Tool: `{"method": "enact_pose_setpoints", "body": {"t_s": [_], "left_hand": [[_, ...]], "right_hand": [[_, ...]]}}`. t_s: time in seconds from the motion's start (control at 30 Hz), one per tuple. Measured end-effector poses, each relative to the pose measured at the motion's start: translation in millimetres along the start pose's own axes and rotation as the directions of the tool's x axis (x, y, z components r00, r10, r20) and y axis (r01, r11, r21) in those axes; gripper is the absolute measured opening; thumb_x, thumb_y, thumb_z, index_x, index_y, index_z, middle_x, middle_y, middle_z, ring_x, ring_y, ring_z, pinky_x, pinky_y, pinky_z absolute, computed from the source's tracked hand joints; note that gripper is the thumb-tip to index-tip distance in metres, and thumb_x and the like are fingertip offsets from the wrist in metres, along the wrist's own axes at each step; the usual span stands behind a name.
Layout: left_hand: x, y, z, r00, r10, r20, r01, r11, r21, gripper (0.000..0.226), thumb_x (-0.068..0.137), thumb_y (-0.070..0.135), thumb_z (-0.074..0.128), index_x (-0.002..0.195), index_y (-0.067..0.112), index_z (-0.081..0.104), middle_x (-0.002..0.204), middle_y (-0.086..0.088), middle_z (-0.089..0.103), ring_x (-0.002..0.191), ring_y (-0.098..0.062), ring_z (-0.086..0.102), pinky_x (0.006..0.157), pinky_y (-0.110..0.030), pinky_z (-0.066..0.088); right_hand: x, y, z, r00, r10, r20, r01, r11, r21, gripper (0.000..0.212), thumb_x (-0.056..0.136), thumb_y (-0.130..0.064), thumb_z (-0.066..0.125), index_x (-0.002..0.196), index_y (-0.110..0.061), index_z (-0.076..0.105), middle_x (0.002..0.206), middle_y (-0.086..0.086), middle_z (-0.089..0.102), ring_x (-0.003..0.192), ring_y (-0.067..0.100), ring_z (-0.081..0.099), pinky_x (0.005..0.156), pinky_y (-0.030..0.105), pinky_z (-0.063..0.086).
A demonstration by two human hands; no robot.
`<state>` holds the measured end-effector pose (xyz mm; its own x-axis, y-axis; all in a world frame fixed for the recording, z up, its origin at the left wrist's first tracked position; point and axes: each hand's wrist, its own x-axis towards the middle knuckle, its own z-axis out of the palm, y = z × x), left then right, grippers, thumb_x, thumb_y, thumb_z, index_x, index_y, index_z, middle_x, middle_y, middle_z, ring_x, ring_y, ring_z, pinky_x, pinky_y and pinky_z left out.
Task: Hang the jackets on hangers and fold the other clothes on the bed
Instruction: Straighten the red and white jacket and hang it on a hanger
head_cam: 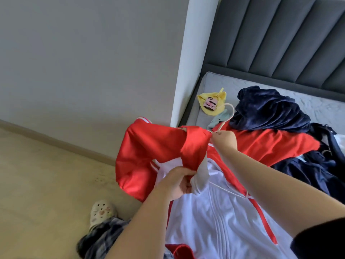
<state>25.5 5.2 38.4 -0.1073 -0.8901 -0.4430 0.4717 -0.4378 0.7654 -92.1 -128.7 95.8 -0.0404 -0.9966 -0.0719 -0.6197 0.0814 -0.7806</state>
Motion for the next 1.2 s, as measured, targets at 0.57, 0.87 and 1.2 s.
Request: {"method": "enact_pose_setpoints", "body": {"t_s": [0.57,0.87,1.2], "left_hand": [[-84,66,-38,0.646,0.763,-0.024,-0.101,0.116,0.988,0.03,0.097,0.033,0.047,0.116,0.015,0.061,0.106,-0.015,0.068,0.098,-0.038,0.06,0.071,-0.034,0.037],[-100,43,-79,0.519,0.8,-0.3,-0.041,0.374,0.926,0.027,0.096,0.031,0.049,0.102,0.01,0.065,0.095,-0.017,0.068,0.091,-0.039,0.061,0.074,-0.037,0.046],[-93,34,-75,0.495,0.823,-0.278,-0.119,0.381,0.917,0.026,0.096,0.028,0.052,0.096,0.005,0.065,0.093,-0.019,0.068,0.088,-0.04,0.06,0.068,-0.031,0.036]], "right_hand": [[-99,-79,13,0.661,-0.749,-0.044,0.703,0.638,-0.315,0.032,0.074,-0.007,0.064,0.056,-0.016,0.039,0.053,0.005,0.04,0.056,0.029,0.036,0.051,0.03,0.024],[-116,-12,39,0.633,-0.771,-0.068,0.704,0.61,-0.364,0.011,0.07,0.004,0.05,0.063,-0.001,0.058,0.066,0.017,0.058,0.066,0.037,0.054,0.058,0.037,0.036],[-75,25,73,0.961,-0.139,0.241,0.237,0.862,-0.447,0.035,0.076,-0.045,0.059,0.065,-0.012,0.058,0.074,0.01,0.055,0.072,0.028,0.053,0.064,0.028,0.04]]}}
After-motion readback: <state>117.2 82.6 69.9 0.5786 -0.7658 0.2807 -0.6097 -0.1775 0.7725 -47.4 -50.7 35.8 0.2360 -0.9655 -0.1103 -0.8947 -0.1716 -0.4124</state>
